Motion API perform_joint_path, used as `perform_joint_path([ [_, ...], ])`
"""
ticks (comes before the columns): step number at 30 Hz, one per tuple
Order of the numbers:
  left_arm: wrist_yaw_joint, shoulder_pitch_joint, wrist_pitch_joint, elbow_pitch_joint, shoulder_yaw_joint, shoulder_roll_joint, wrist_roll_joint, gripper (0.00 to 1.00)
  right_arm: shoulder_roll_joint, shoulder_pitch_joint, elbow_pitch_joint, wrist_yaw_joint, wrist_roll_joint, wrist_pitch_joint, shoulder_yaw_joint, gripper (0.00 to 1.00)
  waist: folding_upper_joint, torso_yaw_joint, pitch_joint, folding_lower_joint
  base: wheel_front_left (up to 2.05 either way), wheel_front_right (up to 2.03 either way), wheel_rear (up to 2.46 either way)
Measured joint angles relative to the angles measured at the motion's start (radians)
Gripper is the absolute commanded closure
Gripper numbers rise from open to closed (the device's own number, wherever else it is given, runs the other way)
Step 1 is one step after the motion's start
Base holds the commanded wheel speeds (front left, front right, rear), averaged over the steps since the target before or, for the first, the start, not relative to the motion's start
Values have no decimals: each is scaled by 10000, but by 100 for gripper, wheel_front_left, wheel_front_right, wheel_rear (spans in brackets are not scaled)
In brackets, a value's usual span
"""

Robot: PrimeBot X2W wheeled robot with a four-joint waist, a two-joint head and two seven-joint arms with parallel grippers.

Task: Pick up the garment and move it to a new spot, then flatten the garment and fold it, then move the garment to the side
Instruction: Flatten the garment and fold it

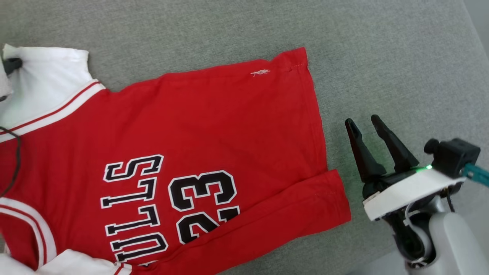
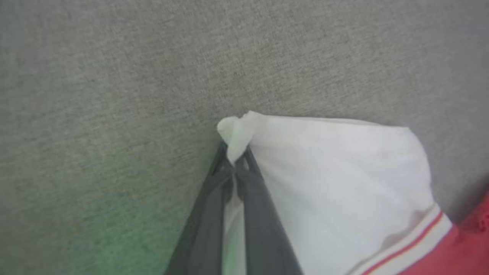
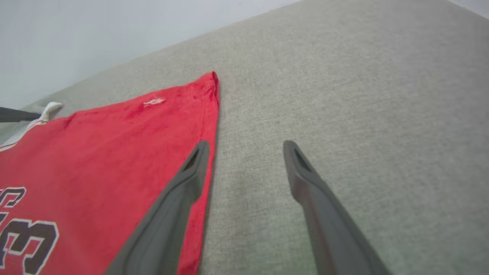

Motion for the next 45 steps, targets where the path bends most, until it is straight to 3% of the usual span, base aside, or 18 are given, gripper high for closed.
perform_joint_path([
  [5,-10,-49,-531,278,-165,-330,188,100,-535,-727,242,0,694,970,98,0,0,261,-196,1,0,0,0],
  [13,-240,-442,-1436,328,-489,-1490,198,100,-1290,-2884,1613,-2,1630,4151,-65,0,0,1232,-537,2,0,0,0],
  [19,-418,-869,-1948,-13,-545,-1814,48,100,-1455,-4274,2940,0,1214,6155,-420,0,0,2136,-663,1,0,0,0],
  [27,-535,-868,-2293,-458,-886,-1967,-174,100,-1379,-5442,4493,0,535,7578,-823,0,0,2932,-575,1,0,0,0],
  [28,-546,-841,-2359,-483,-926,-1969,-188,100,-1381,-5540,4631,0,445,7745,-851,18,0,2983,-561,1,0,0,0],
  [29,-546,-813,-2380,-502,-965,-1964,-255,100,-1346,-5626,4742,0,453,7896,-901,55,0,3026,-549,1,0,0,0],
  [30,-548,-786,-2433,-512,-1016,-1965,-280,100,-1327,-5673,4803,-2,491,8046,-917,74,0,3062,-544,1,0,0,0],
  [31,-550,-753,-2468,-531,-1076,-1973,-297,100,-1342,-5703,4826,-2,483,8119,-899,100,0,3097,-547,1,0,0,0],
  [38,-560,-355,-3062,-556,-1406,-2090,-742,100,-1536,-5632,4585,0,456,7860,-677,100,0,3293,-927,2,0,0,0],
  [45,-560,1001,-4169,-690,-1369,-1893,-1442,100,-2190,-4708,3628,0,508,7158,-207,100,0,3452,-2034,1,0,0,0],
])
